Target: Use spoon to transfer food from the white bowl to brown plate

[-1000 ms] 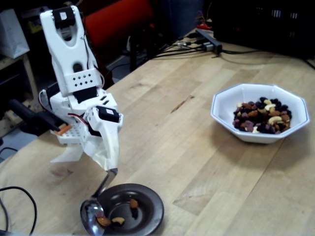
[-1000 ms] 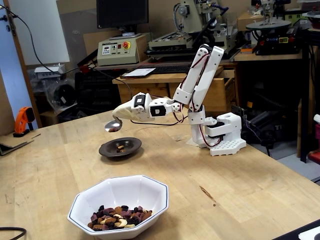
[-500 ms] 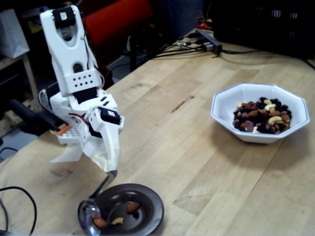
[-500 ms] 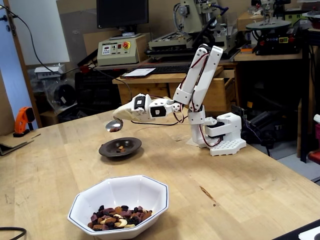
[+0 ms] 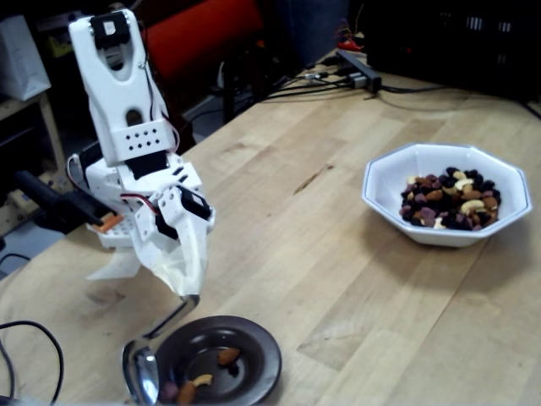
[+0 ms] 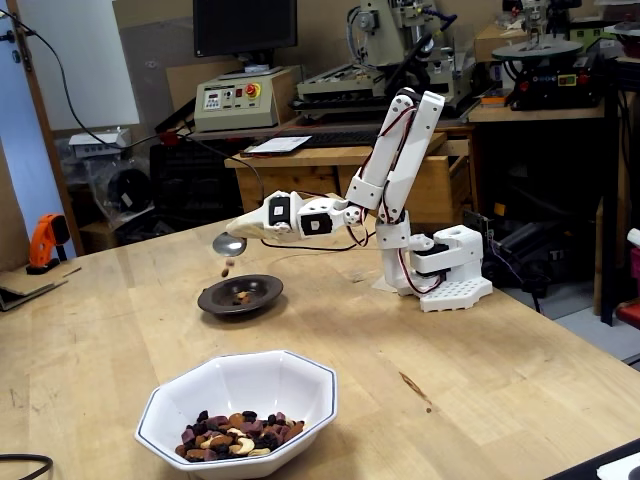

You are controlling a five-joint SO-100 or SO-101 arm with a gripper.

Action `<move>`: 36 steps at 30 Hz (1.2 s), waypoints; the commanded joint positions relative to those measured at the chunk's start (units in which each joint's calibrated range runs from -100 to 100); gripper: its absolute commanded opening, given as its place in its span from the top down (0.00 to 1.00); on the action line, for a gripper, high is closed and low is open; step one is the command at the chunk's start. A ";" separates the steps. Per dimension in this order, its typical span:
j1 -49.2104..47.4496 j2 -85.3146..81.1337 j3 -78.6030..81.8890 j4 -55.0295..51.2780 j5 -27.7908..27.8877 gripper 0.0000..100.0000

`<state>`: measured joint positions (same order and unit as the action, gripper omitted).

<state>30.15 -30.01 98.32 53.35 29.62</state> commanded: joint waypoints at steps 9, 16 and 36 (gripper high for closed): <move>-5.92 -0.33 0.53 0.17 0.44 0.96; -6.37 -1.01 0.53 0.17 0.39 0.96; -6.52 -1.18 -6.46 0.17 -8.55 0.96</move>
<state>24.23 -30.01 95.62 53.35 22.88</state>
